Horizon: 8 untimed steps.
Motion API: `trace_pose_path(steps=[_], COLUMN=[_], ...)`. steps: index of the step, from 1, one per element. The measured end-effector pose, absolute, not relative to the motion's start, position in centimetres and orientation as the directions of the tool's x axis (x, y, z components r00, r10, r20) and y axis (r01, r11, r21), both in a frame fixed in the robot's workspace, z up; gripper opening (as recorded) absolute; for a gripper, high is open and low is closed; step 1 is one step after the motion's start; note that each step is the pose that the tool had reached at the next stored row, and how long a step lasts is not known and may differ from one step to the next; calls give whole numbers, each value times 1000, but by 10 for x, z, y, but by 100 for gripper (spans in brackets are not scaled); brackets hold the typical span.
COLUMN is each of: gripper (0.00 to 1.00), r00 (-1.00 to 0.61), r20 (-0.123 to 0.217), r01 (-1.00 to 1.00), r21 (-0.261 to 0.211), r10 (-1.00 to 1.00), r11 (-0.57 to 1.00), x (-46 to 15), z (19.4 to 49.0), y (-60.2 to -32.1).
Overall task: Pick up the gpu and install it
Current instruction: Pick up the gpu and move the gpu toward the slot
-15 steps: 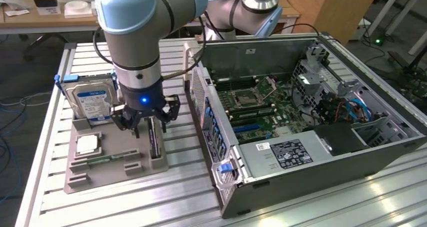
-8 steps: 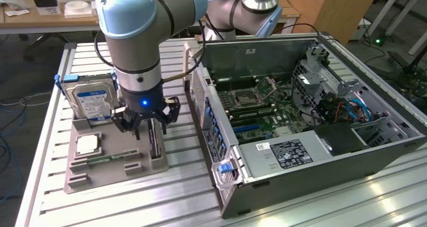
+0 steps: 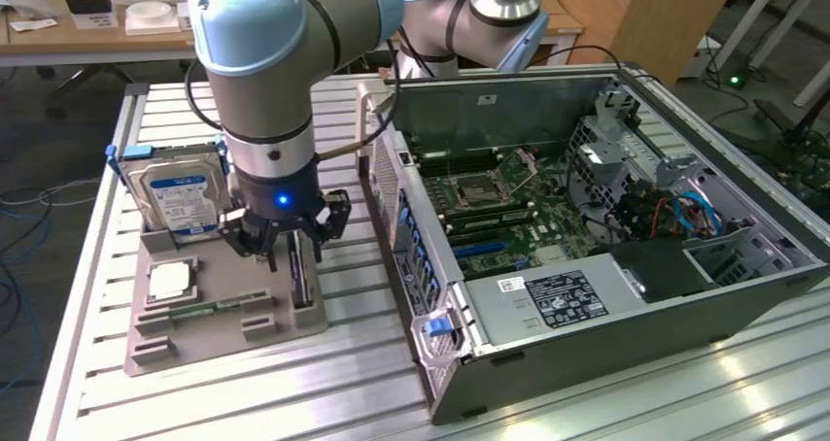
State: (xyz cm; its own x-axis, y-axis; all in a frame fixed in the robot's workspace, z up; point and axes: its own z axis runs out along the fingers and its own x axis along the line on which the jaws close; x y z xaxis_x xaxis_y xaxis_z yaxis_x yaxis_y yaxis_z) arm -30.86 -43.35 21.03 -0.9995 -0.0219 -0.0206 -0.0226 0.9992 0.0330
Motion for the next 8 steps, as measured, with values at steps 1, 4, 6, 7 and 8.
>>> trace_pose_path(steps=[1, 4, 6, 7, 8], gripper=[65, 58, 57, 50, 50], r00=[-1000, -1000, -1000, -1000, -1000], r20=[-21, -20, -20, -21, -21], r01=[-23, -22, -22, -22, -21], r21=[33, 33, 33, 33, 33], r10=[-22, -22, -22, -21, -20], r11=[999, 999, 999, 999, 999], x=[-308, -307, -307, -307, -307], z=[210, 210, 210, 210, 210], y=[-433, -433, -434, -434, -434])
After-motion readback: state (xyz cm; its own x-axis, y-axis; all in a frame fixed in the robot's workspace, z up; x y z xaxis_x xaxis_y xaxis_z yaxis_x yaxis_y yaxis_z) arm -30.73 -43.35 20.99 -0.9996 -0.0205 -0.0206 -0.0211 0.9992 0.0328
